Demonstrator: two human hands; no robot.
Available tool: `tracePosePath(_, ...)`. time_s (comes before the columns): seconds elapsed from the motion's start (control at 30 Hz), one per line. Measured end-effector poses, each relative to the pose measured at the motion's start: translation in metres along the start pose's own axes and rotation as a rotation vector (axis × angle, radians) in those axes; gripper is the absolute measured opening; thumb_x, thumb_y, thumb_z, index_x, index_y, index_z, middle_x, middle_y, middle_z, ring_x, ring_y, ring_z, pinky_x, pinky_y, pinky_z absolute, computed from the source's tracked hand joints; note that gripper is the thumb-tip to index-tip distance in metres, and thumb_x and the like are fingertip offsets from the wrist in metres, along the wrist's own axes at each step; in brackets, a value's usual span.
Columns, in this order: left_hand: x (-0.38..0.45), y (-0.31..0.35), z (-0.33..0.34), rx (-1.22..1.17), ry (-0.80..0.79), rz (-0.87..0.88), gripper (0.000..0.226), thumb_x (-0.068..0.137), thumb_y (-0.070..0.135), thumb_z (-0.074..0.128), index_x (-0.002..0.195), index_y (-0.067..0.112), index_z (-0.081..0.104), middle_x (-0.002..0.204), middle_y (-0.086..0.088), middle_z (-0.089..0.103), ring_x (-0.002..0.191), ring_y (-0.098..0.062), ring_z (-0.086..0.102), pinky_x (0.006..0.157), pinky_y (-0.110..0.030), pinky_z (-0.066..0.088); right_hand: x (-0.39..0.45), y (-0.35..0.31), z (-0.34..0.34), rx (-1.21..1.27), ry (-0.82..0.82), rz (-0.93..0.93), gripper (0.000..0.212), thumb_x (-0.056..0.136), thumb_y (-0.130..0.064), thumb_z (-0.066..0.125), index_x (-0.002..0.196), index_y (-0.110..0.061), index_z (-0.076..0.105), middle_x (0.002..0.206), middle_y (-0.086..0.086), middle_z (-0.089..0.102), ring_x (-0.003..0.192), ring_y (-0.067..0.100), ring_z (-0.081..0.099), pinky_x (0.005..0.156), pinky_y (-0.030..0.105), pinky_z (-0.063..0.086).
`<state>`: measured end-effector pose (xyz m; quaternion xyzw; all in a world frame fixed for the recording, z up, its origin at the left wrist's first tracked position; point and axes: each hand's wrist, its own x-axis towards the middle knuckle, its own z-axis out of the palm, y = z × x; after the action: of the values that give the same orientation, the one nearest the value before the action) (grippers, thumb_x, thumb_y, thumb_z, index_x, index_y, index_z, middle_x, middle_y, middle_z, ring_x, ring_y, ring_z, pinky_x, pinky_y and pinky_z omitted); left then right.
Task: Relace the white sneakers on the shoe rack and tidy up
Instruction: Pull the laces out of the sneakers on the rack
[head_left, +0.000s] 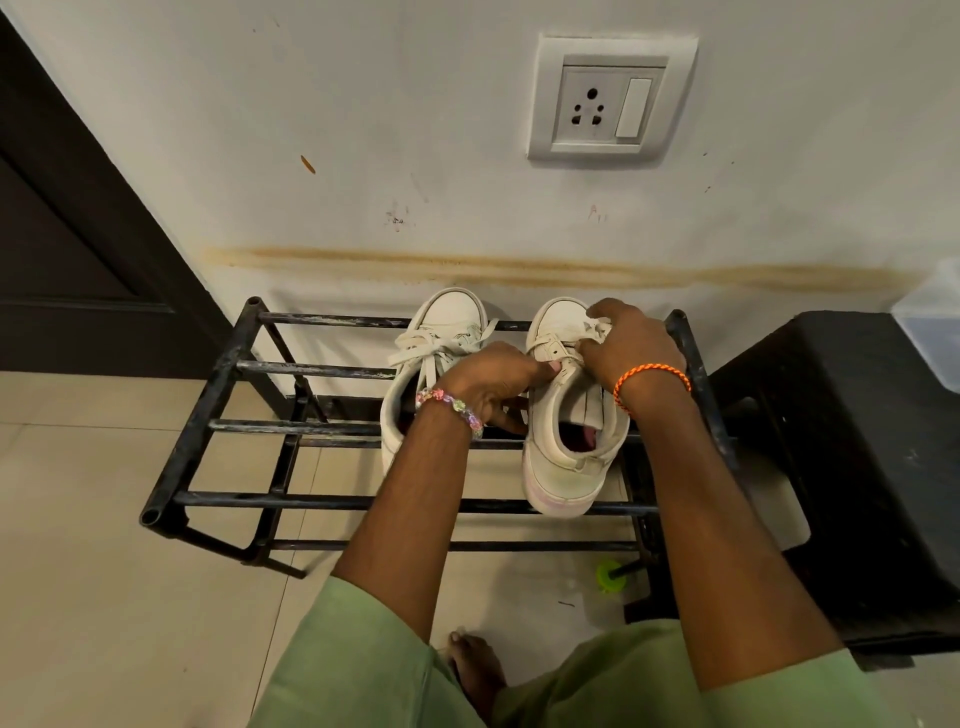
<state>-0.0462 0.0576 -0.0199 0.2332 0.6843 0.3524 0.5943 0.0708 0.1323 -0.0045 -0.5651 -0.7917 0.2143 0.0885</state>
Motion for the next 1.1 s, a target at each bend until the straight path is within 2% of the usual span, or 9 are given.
tracePosePath(0.27,0.000,-0.001,-0.001,-0.001,-0.003,0.013,0.031,0.091,0.020,0.062,0.114,0.001,0.057,0.110,-0.014,0.062,0.102,-0.027,0.060,0.088,-0.049,0.053,0.005,0.000,0.007,0.071,-0.011,0.064,0.036,0.082,-0.023,0.069,0.117,-0.015,0.065,0.112,0.013,0.067,0.101,0.030,0.062,0.089,0.038,0.052)
tracePosePath(0.43,0.000,0.000,-0.003,-0.005,-0.018,0.013,0.025,0.090,0.019,0.063,0.107,0.002,0.058,0.109,-0.015,0.061,0.102,-0.029,0.060,0.089,-0.051,0.052,-0.004,0.003,-0.007,0.507,0.011,-0.037,0.015,0.079,-0.015,0.074,0.093,-0.010,0.073,0.097,0.008,0.071,0.094,0.021,0.064,0.086,0.030,0.051)
tracePosePath(0.5,0.000,-0.001,-0.004,-0.003,-0.025,0.015,0.020,0.089,0.018,0.064,0.102,0.003,0.058,0.111,-0.017,0.062,0.103,-0.031,0.061,0.090,-0.051,0.052,-0.007,-0.002,-0.018,0.705,0.056,-0.088,0.005,0.079,-0.009,0.073,0.079,-0.013,0.071,0.084,0.000,0.069,0.085,0.014,0.063,0.071,0.022,0.051)
tracePosePath(0.57,0.000,-0.001,-0.005,-0.009,-0.028,0.018,0.015,0.089,0.017,0.064,0.095,0.005,0.058,0.109,-0.016,0.062,0.099,-0.029,0.061,0.090,-0.050,0.052,-0.011,-0.008,-0.030,0.921,0.092,-0.136,0.013,0.081,-0.004,0.070,0.074,-0.015,0.067,0.074,-0.007,0.067,0.067,0.002,0.060,0.054,0.011,0.043)
tracePosePath(0.63,0.000,-0.002,-0.005,-0.012,-0.026,0.019,0.013,0.090,0.017,0.063,0.092,0.006,0.057,0.107,-0.015,0.061,0.097,-0.028,0.060,0.091,-0.050,0.052,-0.015,-0.013,-0.040,1.129,0.051,-0.135,0.017,0.087,-0.002,0.060,0.074,-0.013,0.063,0.080,0.003,0.067,0.043,-0.002,0.047,0.038,0.012,0.034)
tracePosePath(0.7,0.000,-0.002,-0.004,-0.013,-0.029,0.018,0.013,0.090,0.017,0.063,0.094,0.006,0.058,0.108,-0.015,0.061,0.097,-0.028,0.059,0.090,-0.050,0.052,-0.014,-0.014,-0.041,1.239,-0.003,-0.069,0.024,0.092,-0.002,0.050,0.071,-0.013,0.055,0.079,0.010,0.065,0.034,0.003,0.040,0.032,0.014,0.027)
tracePosePath(0.8,0.001,-0.002,-0.004,-0.002,-0.028,0.014,0.021,0.089,0.018,0.064,0.103,0.004,0.059,0.114,-0.016,0.062,0.100,-0.028,0.061,0.088,-0.049,0.053,-0.007,-0.007,-0.027,0.840,0.142,0.032,0.016,0.084,-0.014,0.054,0.068,-0.014,0.056,0.059,-0.002,0.056,0.056,0.020,0.047,0.047,0.021,0.031)
tracePosePath(0.9,0.002,-0.002,-0.004,0.003,-0.025,0.011,0.019,0.089,0.018,0.064,0.102,0.005,0.060,0.114,-0.016,0.063,0.103,-0.029,0.061,0.088,-0.050,0.053,-0.003,0.007,-0.014,0.253,0.051,0.034,0.019,0.083,-0.020,0.063,0.095,-0.005,0.062,0.086,0.009,0.060,0.082,0.027,0.055,0.068,0.025,0.038)
tracePosePath(1.1,0.001,-0.002,-0.004,0.005,-0.018,0.017,0.016,0.089,0.017,0.063,0.100,0.006,0.059,0.109,-0.015,0.063,0.101,-0.028,0.061,0.088,-0.048,0.054,0.001,0.005,-0.013,0.173,-0.089,0.045,0.032,0.077,-0.028,0.075,0.099,-0.006,0.069,0.088,0.011,0.066,0.080,0.023,0.059,0.070,0.028,0.043)
